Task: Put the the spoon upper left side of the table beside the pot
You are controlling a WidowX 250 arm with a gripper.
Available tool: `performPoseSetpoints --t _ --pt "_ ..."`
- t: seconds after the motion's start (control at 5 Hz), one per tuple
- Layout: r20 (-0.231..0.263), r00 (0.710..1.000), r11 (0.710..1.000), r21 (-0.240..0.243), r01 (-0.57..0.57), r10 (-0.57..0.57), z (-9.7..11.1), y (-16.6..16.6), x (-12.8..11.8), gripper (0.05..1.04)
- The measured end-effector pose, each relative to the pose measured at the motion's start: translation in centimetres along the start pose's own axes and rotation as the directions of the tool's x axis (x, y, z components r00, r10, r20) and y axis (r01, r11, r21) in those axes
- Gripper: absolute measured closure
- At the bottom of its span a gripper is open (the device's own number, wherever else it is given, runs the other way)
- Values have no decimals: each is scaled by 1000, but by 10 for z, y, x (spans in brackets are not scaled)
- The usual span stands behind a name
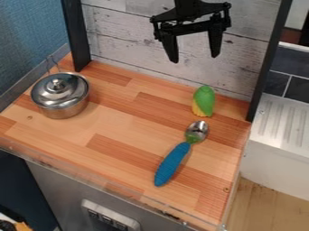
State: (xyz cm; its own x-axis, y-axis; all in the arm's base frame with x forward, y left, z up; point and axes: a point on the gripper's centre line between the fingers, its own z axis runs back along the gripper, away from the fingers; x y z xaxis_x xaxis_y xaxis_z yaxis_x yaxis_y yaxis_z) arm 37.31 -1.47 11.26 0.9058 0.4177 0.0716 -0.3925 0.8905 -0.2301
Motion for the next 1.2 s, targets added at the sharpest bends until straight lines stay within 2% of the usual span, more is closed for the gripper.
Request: performPoseSetpoints --t 0.2,0.4,0.6,0.8,1.2 --pt "-38 999 1000 18 -16 16 -15 5 -6 83" --pt "-29 998 998 25 -57 58 -15 20 -36 83" --pt "-22 999 998 41 -47 48 -17 31 -69 83" --pt "-62 998 997 77 21 -16 -32 29 -93 83" --pt "-119 977 973 128 194 -179 -72 20 -108 83"
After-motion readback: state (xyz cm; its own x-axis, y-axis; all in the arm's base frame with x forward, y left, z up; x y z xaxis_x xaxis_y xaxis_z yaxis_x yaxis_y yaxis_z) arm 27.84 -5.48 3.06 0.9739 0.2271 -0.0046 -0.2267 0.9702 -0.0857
